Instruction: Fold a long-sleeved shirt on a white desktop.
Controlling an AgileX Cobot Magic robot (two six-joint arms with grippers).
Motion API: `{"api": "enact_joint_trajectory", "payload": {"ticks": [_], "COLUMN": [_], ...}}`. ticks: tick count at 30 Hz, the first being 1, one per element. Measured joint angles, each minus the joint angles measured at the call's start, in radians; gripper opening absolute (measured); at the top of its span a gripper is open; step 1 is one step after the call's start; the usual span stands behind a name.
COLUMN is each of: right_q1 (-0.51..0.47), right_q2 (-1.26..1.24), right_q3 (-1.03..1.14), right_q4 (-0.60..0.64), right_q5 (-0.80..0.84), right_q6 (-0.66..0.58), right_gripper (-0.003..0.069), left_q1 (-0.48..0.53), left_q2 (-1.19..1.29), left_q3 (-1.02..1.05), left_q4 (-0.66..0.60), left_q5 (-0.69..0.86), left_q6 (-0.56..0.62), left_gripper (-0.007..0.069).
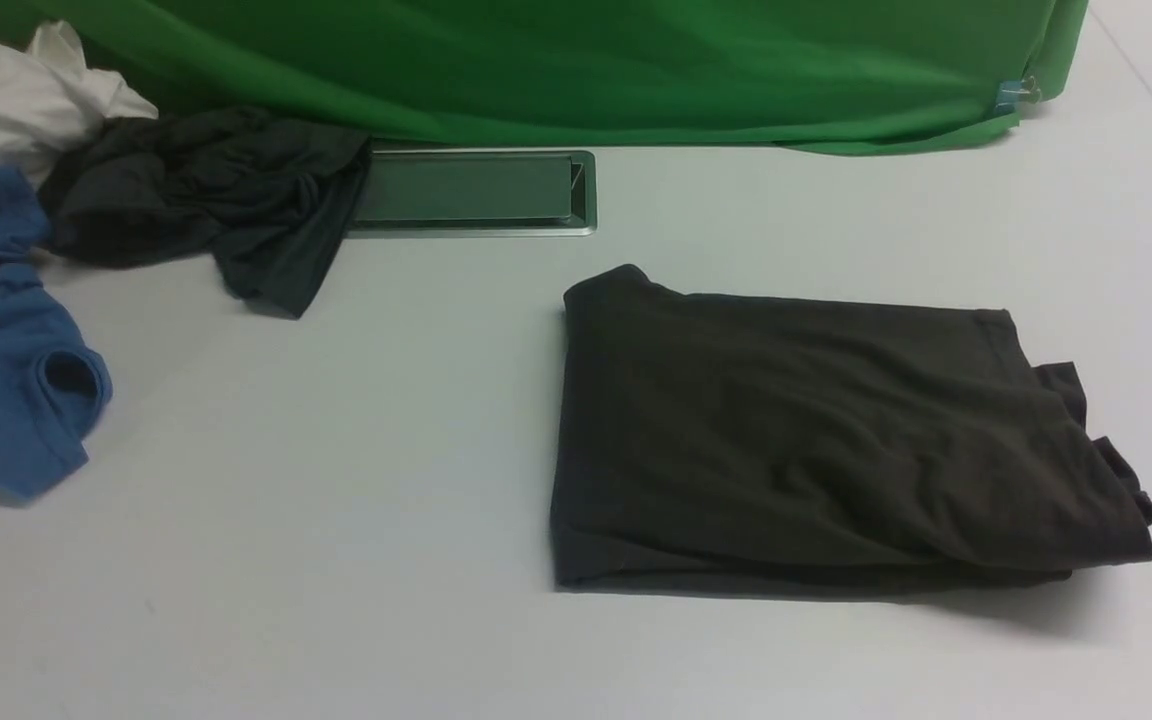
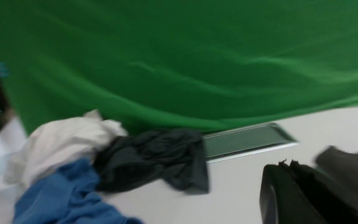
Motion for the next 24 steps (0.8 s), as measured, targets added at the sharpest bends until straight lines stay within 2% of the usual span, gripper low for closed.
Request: {"api": "enact_joint_trajectory", "payload": {"ticks": [3,6,24], "right_q1": [0.000,0.000,0.000], "right_q2": [0.000,0.000,0.000], "right_q3": [0.000,0.000,0.000], "right_q4": [0.001,0.001,0.001], "right_q5": [-0.001,-0.002,-0.001], "right_q6": [0.000,0.000,0.001], "right_gripper": [0.0211,0.0224,0.0237], "left_q1": [0.054,0.090,0.050], "left_q2": [-0.017,-0.018,-0.022], "left_q3": [0.165,0.279,0.293], "left_q4": [0.000,-0.005,0.000], "left_q5": [-0.069,-0.063,-0.080], "left_q6": [-0.060,-0.141,-0.127], "left_gripper": [0.0020,0.0020,0.0020]}}
